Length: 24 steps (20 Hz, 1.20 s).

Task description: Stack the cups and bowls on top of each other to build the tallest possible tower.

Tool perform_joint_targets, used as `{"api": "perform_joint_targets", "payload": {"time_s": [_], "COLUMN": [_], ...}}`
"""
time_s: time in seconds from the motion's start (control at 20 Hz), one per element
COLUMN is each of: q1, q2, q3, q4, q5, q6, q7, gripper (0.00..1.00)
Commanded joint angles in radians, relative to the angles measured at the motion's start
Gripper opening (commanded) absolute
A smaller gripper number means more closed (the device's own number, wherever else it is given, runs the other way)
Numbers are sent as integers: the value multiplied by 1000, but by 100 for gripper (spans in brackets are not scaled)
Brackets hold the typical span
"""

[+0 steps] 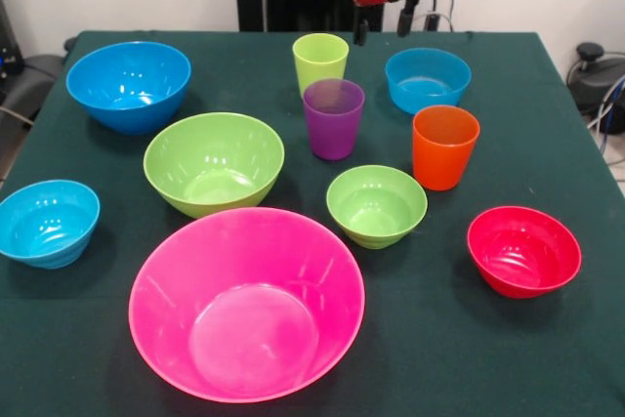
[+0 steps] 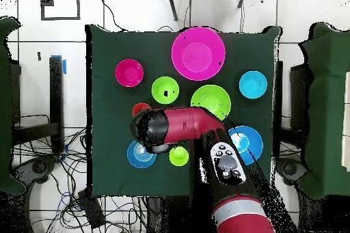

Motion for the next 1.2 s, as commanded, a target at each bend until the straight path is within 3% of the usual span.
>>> {"api": "perform_joint_targets", "payload": {"time_s": [0.05,0.35,0.7,1.2], "q1": [-48,-60,-45,-49], "q2": [78,65,-33,-97], "q3": [93,100,85,78], "q4": [-8,1,60,99], "q5": [-19,-24,-1,11], "q6": [2,17,63,89], "q7": [-66,-54,-11,-5], "gripper": [100,100,100,100]}}
